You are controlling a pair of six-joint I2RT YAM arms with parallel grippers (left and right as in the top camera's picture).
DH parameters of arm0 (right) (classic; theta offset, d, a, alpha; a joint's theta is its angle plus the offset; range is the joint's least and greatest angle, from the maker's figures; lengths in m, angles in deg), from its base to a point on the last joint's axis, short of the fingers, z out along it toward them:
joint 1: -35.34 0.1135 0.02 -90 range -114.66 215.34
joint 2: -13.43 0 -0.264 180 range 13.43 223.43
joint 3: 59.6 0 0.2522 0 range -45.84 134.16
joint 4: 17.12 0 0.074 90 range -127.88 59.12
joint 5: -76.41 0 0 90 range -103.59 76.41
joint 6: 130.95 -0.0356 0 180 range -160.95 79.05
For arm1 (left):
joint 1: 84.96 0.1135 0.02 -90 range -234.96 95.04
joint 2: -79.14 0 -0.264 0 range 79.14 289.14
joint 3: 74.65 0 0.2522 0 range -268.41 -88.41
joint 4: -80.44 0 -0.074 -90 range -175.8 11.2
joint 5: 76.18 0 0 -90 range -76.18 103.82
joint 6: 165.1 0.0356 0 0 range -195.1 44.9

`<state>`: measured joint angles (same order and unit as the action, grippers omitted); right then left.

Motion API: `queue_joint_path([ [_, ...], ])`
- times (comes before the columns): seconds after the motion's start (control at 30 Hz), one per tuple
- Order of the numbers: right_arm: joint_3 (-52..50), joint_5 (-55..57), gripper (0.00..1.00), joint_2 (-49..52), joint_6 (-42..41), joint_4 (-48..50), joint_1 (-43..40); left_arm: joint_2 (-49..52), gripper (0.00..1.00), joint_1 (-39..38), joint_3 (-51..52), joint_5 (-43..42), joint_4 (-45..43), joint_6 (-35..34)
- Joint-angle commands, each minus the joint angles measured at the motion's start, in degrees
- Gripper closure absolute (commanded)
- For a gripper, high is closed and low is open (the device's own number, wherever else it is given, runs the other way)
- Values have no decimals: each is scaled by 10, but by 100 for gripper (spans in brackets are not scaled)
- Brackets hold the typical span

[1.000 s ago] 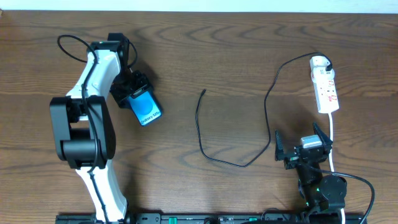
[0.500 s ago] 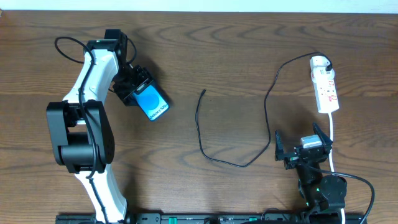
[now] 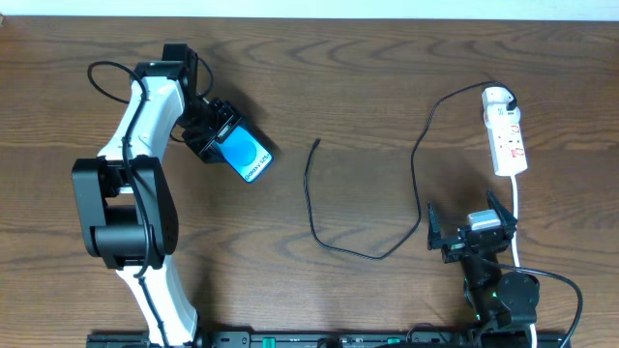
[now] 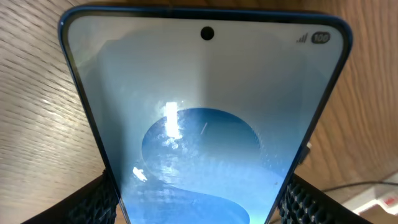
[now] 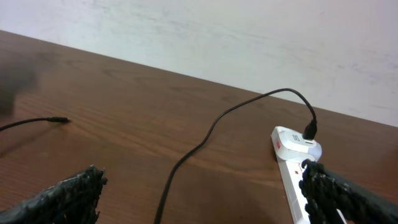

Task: Plug charger to phone and switch on socket
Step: 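Lift the phone with the left gripper and tilt it upright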

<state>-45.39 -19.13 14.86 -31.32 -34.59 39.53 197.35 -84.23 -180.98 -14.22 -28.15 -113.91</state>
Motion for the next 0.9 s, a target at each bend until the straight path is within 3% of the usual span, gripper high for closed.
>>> queue_joint_path([
  [0.0,-1,0,1,-3,-6,-2,-3,-19,34,2,-3,-48,1,-5],
  [0.37,-1,0,1,-3,-6,-2,-3,-19,35,2,-3,-143,-10,-10],
  [0.87,-1,0,1,-3,-6,-2,-3,-19,35,2,-2,-152,-29,-9],
])
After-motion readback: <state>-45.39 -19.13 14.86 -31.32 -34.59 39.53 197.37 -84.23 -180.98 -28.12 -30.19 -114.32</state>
